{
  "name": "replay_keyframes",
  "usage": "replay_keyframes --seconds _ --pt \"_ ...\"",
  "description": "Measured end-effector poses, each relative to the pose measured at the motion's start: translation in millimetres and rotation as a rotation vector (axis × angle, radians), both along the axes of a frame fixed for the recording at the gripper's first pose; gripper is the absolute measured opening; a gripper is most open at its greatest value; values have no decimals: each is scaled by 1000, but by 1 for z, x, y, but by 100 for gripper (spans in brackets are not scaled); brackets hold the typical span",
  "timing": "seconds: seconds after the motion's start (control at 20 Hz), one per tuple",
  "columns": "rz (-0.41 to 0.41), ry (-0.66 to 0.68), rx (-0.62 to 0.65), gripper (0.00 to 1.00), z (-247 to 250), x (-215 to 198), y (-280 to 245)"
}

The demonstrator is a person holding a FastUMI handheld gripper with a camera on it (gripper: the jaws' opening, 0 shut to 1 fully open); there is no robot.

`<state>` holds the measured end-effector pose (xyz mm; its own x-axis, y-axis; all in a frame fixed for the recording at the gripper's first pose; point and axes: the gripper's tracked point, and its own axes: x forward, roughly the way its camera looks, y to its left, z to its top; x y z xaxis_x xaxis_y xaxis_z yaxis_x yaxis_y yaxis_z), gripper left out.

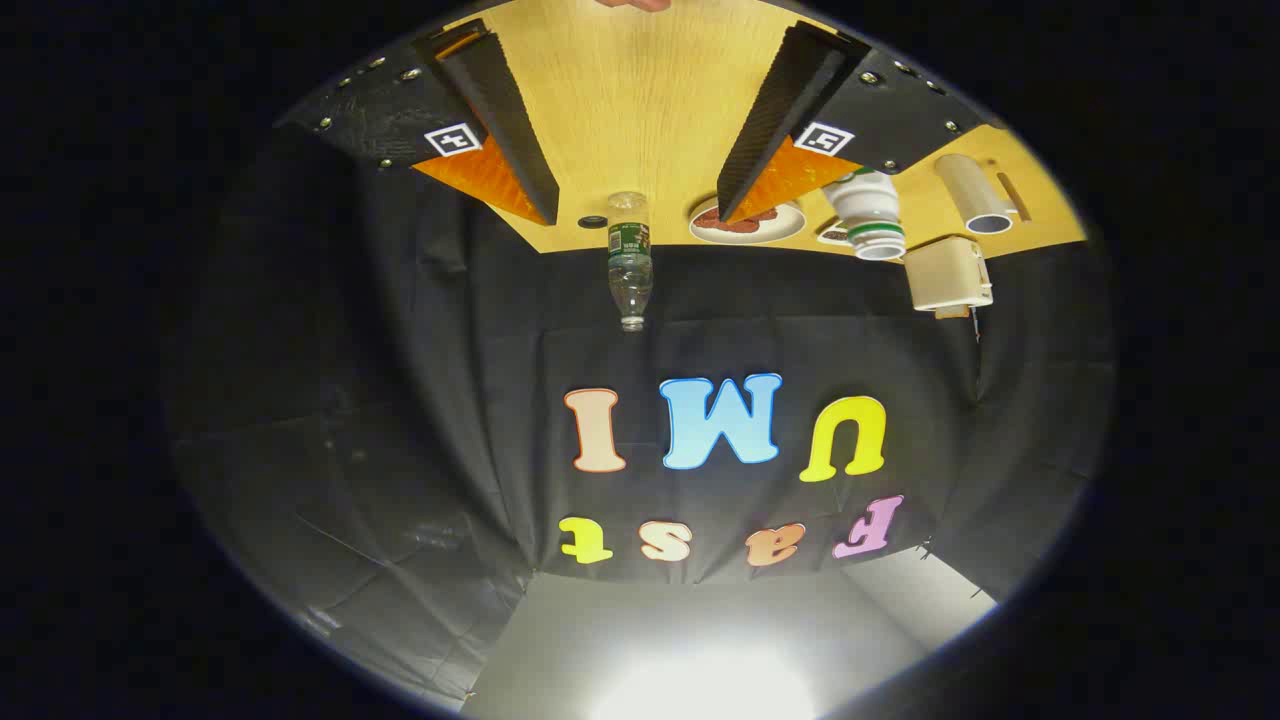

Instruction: Take the bottle from table, then pour the juice into the cup, finally place the bottle on the coaster

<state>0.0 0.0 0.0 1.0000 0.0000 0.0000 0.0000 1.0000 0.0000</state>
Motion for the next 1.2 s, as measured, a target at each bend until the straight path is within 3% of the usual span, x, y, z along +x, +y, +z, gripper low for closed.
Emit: replay_keyframes --seconds 0.45,1.05,1.2 --pt "59 1 -29 98 -11 -46 60" --pt "128 58 -3 98 -47 -26 113" --pt "110 68 -19 98 -56 -13 122"
